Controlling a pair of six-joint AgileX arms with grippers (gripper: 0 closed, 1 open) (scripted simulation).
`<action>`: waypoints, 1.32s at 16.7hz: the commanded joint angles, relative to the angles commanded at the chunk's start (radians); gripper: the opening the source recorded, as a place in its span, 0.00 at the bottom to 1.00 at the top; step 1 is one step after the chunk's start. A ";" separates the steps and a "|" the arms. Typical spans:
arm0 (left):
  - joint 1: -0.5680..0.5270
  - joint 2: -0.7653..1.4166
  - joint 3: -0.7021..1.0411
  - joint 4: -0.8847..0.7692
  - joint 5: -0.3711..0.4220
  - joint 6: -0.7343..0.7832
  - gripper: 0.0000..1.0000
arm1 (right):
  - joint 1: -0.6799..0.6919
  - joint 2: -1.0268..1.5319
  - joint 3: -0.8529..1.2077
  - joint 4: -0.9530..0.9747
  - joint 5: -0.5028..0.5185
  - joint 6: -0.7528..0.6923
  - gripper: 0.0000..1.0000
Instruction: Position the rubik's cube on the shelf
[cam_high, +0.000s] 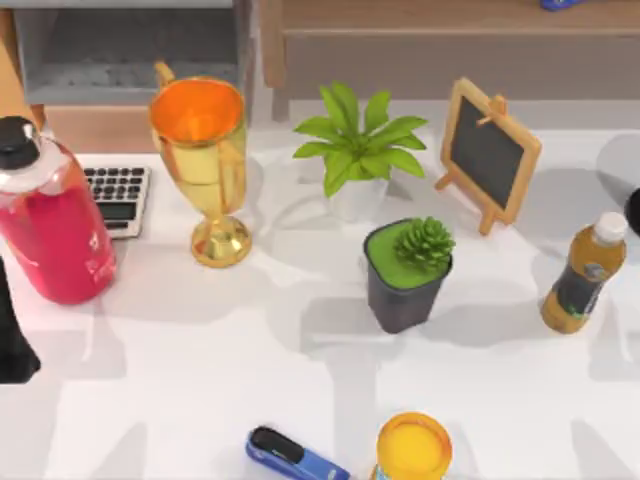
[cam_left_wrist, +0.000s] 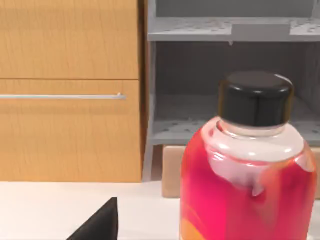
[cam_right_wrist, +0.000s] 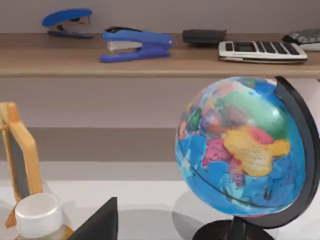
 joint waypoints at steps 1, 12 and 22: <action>0.000 0.000 0.000 0.000 0.000 0.000 1.00 | 0.000 0.000 0.000 0.000 0.000 0.000 1.00; 0.146 0.512 0.221 0.263 0.130 0.384 1.00 | 0.000 0.000 0.000 0.000 0.000 0.000 1.00; 0.341 1.515 0.684 0.765 0.346 1.082 1.00 | 0.000 0.000 0.000 0.000 0.000 0.000 1.00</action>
